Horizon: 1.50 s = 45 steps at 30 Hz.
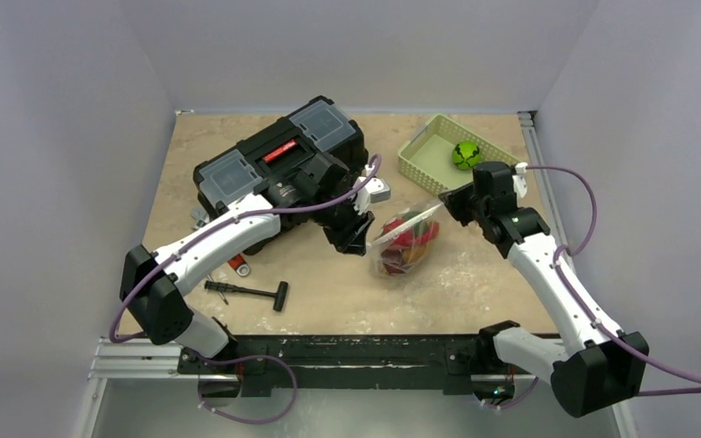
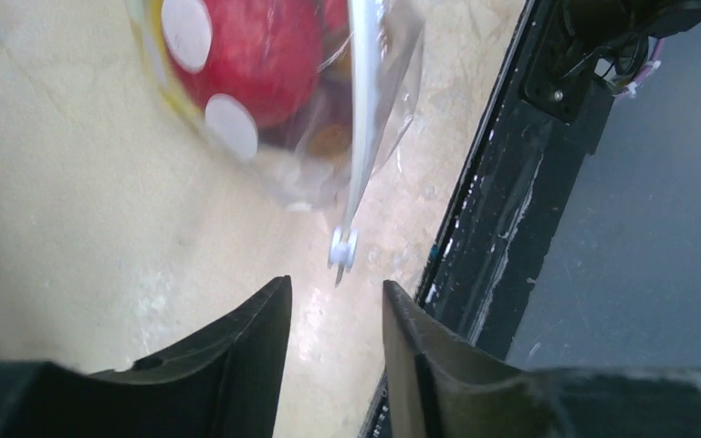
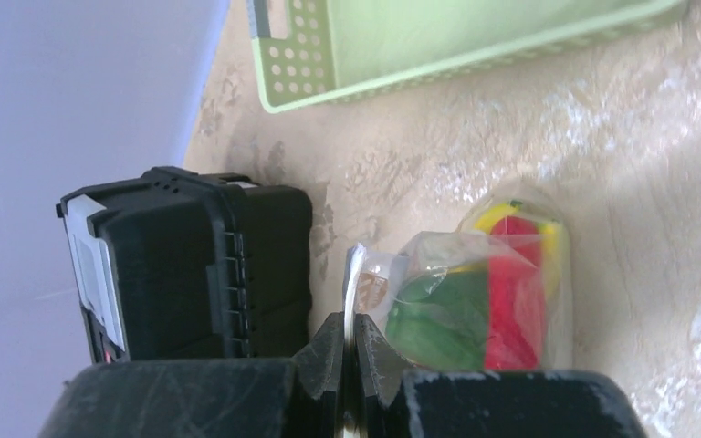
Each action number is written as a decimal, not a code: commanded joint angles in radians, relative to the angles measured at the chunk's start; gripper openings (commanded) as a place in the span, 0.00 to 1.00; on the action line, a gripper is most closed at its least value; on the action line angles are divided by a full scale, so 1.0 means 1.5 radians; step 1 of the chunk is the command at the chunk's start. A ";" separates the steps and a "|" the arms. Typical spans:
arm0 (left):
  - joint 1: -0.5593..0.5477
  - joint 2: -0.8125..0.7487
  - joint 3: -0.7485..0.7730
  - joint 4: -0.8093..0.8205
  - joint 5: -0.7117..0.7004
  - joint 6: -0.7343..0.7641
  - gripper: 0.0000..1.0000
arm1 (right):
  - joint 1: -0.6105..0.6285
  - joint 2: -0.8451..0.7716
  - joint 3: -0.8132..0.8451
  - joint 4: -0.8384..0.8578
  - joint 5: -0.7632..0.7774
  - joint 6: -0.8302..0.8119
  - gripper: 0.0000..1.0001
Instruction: Place the food in the zip-top bag and seal the zipper
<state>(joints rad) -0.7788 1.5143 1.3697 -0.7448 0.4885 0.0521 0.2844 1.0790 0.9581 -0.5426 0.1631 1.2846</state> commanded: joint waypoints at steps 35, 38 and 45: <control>0.108 -0.500 -0.263 0.338 -0.730 -0.062 0.81 | 0.074 0.248 -0.096 0.398 -0.462 -0.240 0.00; 0.108 -0.494 -0.267 0.346 -0.725 -0.058 0.81 | 0.009 0.295 -0.124 0.305 -0.433 -0.361 0.00; 0.108 -0.489 -0.260 0.339 -0.685 -0.057 0.81 | 0.005 0.237 -0.082 0.095 -0.114 -0.511 0.28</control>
<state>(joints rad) -0.6174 0.7845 0.9665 -0.2707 -0.5766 -0.0223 0.2787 1.5623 0.7815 -0.2577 -0.2657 0.6952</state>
